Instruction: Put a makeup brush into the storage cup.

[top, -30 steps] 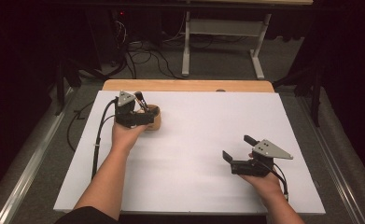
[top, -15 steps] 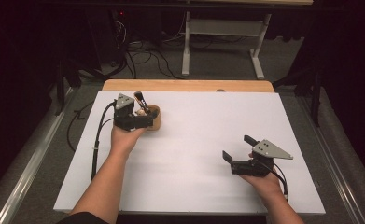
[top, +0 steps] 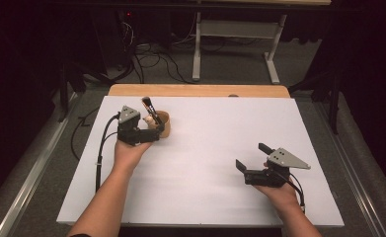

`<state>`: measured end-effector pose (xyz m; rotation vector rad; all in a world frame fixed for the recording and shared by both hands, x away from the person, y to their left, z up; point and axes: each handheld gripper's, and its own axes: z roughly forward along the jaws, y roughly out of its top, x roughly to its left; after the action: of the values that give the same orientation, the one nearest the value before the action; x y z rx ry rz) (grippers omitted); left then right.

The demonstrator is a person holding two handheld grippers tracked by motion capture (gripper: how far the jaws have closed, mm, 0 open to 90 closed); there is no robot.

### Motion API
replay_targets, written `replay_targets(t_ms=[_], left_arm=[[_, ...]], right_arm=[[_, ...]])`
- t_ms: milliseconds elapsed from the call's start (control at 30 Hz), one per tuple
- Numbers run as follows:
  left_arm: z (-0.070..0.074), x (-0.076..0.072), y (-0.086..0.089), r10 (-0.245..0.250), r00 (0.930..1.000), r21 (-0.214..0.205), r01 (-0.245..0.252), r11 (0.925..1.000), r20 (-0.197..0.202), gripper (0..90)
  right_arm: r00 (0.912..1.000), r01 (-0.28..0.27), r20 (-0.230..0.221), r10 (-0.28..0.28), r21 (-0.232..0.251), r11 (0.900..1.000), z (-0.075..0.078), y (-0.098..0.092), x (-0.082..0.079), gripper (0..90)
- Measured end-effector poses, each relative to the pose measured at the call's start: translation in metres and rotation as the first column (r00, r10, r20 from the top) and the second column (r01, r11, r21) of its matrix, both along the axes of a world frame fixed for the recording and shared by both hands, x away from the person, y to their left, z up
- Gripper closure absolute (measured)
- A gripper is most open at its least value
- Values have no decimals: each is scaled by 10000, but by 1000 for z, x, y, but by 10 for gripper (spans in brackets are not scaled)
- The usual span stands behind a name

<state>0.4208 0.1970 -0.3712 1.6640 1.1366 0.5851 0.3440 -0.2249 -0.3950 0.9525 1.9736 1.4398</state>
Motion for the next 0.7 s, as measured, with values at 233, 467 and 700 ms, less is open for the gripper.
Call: replay_targets(t_ms=[233, 467, 700], left_arm=[[-5, -10, 3, -114, 9999, -155, 112, 9998, -102, 2], [-9, -30, -4, -481, 9988, -135, 482, 9987, 58, 2], [-10, -49, -7, -788, 9966, -53, 789, 9969, 259, 2]], right_arm=[[10000, 6, 19, -6, -22, 10000, 0, -1, 0, 22], [10000, 23, -8, -23, -1, 10000, 0, -1, 0, 22], [10000, -5, 17, 5, 9, 10000, 0, -1, 0, 22]])
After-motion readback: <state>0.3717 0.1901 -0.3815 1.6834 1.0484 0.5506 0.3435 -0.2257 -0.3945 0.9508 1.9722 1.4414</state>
